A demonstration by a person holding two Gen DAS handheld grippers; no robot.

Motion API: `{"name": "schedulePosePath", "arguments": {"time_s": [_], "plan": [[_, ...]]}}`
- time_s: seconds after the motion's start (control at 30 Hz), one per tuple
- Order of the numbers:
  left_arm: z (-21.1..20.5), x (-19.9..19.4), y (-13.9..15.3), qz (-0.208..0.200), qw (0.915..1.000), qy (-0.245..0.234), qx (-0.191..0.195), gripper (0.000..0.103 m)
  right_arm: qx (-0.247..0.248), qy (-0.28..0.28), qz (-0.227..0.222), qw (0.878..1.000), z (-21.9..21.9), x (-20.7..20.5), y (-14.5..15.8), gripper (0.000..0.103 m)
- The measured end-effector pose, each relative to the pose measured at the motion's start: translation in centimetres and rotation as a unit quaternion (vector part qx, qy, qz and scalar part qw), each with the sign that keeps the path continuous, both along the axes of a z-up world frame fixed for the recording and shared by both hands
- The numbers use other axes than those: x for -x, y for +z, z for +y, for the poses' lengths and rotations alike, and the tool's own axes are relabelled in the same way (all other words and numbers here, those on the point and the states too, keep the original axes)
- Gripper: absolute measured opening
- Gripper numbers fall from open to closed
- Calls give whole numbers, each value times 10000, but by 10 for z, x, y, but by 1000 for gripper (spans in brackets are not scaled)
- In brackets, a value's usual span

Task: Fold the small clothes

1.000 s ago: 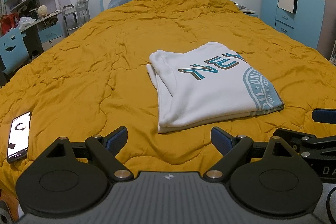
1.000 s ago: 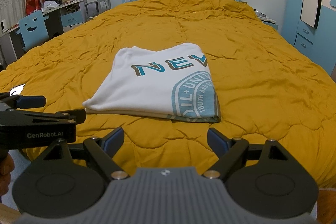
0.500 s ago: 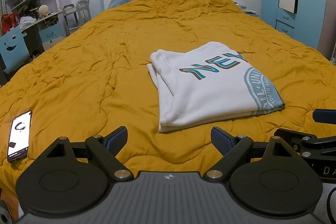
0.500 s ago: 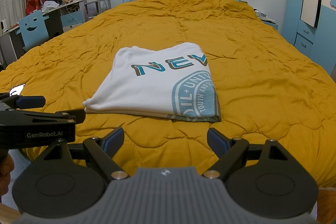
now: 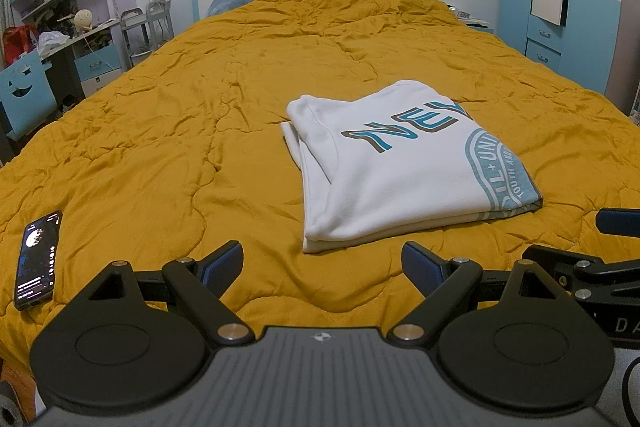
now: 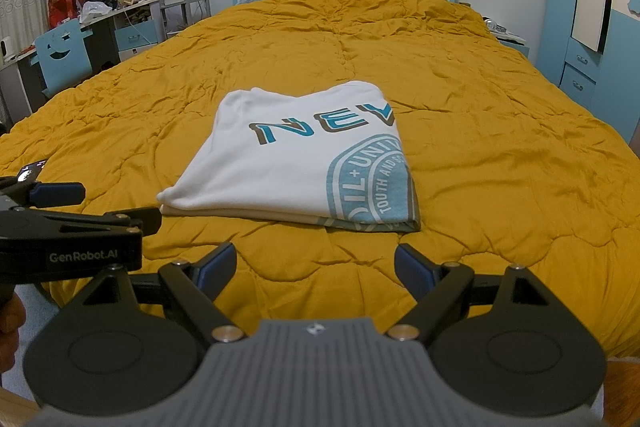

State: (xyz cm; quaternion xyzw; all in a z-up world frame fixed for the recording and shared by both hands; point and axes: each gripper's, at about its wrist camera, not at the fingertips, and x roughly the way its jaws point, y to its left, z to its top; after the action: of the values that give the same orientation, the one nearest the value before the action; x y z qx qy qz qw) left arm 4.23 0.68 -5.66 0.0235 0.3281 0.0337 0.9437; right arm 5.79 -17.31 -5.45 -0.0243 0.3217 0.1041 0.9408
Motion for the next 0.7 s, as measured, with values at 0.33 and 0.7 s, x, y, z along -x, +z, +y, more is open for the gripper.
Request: {"name": "schedulePosePath", "arguments": {"time_s": [0.33, 0.7], "plan": [[0, 0, 1, -1, 10000, -1, -3, 103, 3, 0, 3, 10000, 0, 0, 0, 82], [2, 0, 5, -14, 10000, 34, -7, 103, -3, -53, -1, 10000, 0, 1, 0, 82]]}}
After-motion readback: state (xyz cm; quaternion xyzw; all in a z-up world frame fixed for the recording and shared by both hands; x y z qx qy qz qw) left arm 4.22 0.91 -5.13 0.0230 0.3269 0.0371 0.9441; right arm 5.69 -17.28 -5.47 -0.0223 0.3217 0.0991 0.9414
